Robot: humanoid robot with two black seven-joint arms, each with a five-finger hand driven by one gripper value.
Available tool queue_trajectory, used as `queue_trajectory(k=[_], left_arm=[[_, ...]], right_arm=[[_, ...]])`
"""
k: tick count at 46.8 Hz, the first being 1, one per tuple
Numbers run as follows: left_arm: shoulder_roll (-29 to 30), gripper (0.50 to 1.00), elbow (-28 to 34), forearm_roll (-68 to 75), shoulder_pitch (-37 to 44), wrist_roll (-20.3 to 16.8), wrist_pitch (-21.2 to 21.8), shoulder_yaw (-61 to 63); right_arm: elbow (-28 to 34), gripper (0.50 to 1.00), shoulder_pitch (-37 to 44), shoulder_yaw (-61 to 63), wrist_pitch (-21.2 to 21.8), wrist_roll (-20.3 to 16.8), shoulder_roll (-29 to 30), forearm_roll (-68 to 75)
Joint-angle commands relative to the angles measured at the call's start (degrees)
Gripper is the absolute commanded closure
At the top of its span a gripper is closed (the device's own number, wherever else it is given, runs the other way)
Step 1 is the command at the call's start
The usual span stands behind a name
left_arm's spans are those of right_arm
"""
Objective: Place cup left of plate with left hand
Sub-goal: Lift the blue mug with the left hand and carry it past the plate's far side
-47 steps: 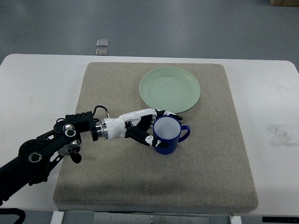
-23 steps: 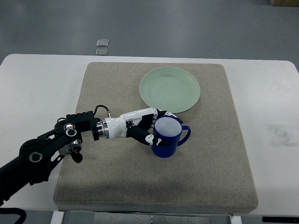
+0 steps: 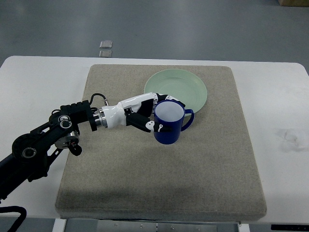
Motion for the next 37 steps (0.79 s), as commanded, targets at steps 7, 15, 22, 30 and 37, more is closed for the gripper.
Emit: queue_trajectory(k=[7,15,22,30,37], left_arm=[[2.48,1.0,0.1,-0.08,-0.29,0.01,0.0,-6.2],[4.41,1.0,0.11,-0.52,-0.29,-0.08,3.27,-10.15],[7.05,1.0,0.46,-0.69,-0.29,-0.08,7.32,-11.74],[9.07,1.0,2.56,-0.78,0.5,-0.25,8.11,-14.29],[10.3,1.0,6.43,-0.87,0.5,-1.75,8.37,-14.64]], right_arm=[[0.0,0.568,0.0,0.0,-0.01,0.0,0.0,0.05],[0.0,0.568,0.0,0.0,-0.09,0.0,0.0,-0.03],[0.0,0.568,0.0,0.0,-0.01,0.0,0.0,-0.03],[0.0,0.568,0.0,0.0,-0.01,0.0,0.0,-0.03],[0.0,0.568,0.0,0.0,-0.01,0.0,0.0,0.05]])
